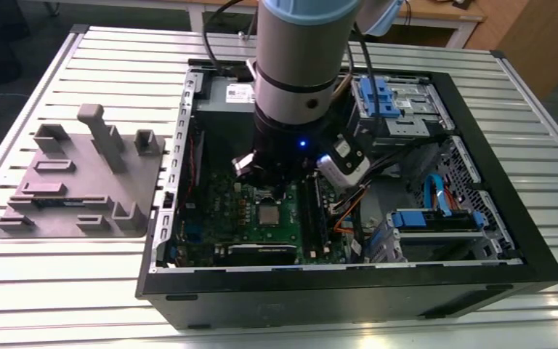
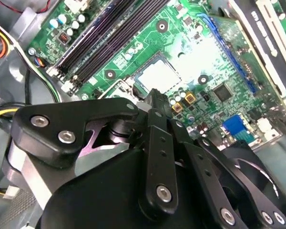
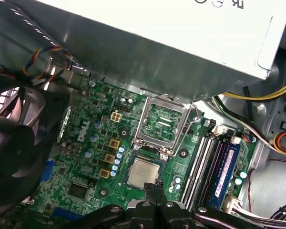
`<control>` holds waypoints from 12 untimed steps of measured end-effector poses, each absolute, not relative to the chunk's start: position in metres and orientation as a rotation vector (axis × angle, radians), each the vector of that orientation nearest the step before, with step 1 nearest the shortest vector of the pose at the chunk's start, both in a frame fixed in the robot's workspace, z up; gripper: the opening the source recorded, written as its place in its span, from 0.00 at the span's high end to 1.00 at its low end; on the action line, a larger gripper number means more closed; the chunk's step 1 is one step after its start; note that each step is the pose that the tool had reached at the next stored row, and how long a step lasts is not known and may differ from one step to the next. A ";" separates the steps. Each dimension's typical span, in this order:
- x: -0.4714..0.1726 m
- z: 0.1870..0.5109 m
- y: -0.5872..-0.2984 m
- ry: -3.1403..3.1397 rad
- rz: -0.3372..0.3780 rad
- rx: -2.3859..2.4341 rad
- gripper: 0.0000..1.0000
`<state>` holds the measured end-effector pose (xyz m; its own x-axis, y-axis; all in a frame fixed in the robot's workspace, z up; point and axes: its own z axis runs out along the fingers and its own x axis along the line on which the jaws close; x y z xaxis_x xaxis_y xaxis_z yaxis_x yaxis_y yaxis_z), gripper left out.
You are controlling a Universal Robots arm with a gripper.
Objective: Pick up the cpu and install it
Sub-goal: 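Close the cpu cover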
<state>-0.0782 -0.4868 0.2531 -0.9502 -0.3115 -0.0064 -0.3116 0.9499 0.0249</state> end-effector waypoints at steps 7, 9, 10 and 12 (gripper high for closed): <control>-0.059 0.251 -0.487 3.099 0.043 -0.497 0.89; -0.058 0.250 -0.487 3.096 0.043 -0.518 0.89; -0.058 0.250 -0.487 3.092 0.043 -0.543 0.89; -0.058 0.250 -0.486 3.082 0.044 -0.598 0.89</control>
